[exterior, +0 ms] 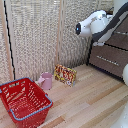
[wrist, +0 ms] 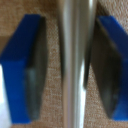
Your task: Transport the gripper mindfully toward the orange-red bowl and clasp it to elevate with ease. Ensure your robot's arm aligns efficiently with the top drawer's opening. Carefully slide the orange-red bowl into the designated spot with precision. After confirmation, withdraw the gripper gently. Close the drawer smoothly by transitioning the gripper to its handle.
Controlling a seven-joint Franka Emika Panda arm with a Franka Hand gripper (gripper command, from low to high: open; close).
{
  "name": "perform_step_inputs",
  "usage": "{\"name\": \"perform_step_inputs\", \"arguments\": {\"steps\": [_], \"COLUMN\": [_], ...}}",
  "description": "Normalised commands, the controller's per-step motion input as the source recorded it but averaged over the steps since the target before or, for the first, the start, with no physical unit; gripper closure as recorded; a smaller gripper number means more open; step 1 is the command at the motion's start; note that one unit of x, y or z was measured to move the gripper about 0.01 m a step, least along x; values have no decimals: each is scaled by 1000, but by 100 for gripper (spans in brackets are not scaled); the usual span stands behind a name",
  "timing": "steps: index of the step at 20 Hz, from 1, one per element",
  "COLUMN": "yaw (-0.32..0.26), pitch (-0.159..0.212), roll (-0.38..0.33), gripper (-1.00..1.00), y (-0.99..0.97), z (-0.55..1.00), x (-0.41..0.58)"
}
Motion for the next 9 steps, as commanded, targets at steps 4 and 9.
{"name": "perform_step_inputs", "arguments": {"steps": [4, 9], "yaw": [-68, -77], "pitch": [66, 79], "roll": [-80, -89], "gripper": [-100, -100], "y": [127, 431], "z": [184, -7], "x": [226, 221]}}
